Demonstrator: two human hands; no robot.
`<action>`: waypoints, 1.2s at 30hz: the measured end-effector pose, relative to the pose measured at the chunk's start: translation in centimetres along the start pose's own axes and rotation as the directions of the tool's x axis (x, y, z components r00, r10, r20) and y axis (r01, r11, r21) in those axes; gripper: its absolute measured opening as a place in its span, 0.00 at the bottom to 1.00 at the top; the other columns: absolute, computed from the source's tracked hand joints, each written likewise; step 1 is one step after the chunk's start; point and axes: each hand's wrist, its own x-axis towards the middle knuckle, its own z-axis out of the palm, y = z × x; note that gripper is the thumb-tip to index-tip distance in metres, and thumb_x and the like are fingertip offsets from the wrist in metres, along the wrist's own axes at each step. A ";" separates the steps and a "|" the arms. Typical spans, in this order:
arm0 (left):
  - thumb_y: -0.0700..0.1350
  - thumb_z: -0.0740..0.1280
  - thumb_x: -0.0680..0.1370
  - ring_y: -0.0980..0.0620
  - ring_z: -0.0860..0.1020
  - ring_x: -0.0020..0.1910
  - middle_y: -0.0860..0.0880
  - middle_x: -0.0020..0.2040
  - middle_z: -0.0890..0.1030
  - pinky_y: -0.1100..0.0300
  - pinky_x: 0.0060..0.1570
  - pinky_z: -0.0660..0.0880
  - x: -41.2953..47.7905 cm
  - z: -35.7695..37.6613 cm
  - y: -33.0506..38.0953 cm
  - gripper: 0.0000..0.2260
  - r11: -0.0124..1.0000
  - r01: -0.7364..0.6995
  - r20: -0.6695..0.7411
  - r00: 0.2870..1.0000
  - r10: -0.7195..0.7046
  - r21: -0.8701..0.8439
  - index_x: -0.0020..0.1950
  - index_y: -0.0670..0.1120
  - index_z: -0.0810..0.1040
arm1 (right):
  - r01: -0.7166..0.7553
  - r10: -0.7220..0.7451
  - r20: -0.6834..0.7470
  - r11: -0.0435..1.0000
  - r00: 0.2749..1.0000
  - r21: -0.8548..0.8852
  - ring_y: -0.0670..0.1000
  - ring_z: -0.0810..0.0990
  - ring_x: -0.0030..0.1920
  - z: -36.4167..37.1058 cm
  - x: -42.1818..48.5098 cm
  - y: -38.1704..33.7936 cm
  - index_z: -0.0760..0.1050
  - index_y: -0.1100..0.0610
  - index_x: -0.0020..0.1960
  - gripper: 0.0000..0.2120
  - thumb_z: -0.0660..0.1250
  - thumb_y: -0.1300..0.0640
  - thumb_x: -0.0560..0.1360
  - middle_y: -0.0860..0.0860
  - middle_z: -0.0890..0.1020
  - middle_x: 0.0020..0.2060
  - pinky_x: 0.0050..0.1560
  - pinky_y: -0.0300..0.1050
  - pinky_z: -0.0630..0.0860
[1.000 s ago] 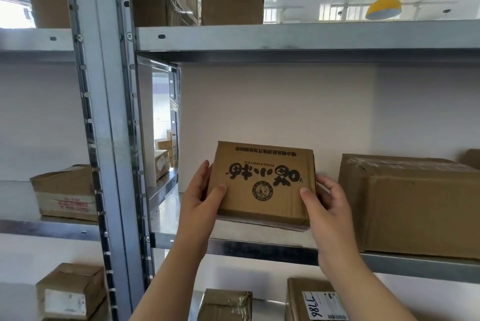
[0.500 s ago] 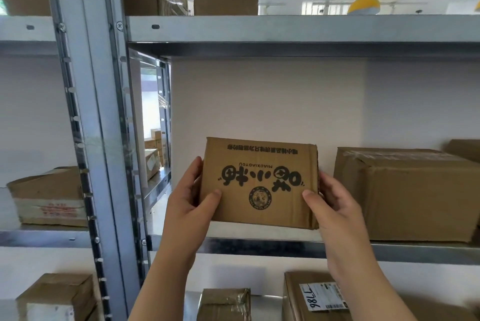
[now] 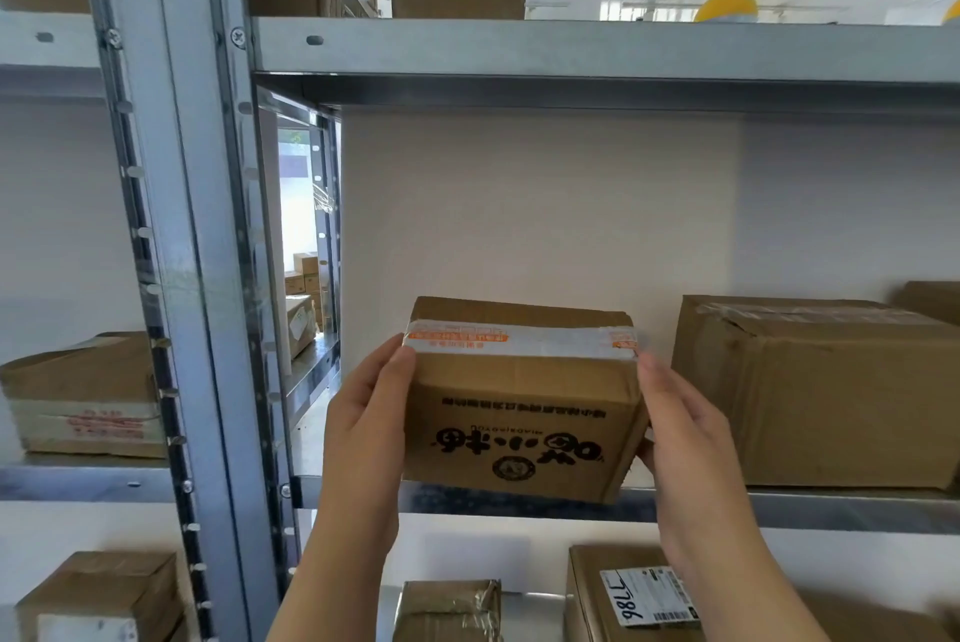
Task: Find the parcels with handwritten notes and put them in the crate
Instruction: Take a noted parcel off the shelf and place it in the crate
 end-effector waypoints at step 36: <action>0.52 0.65 0.76 0.60 0.82 0.41 0.56 0.43 0.83 0.66 0.40 0.78 0.5 0.2 -2.6 0.10 0.986 -0.132 -0.025 0.991 0.130 -0.098 0.50 0.46 0.73 | 0.050 -0.050 -0.023 0.999 0.998 -0.006 0.48 0.82 0.58 0.9 0.4 0.6 0.78 0.44 0.58 0.13 0.64 0.60 0.80 0.44 0.86 0.51 0.60 0.47 0.77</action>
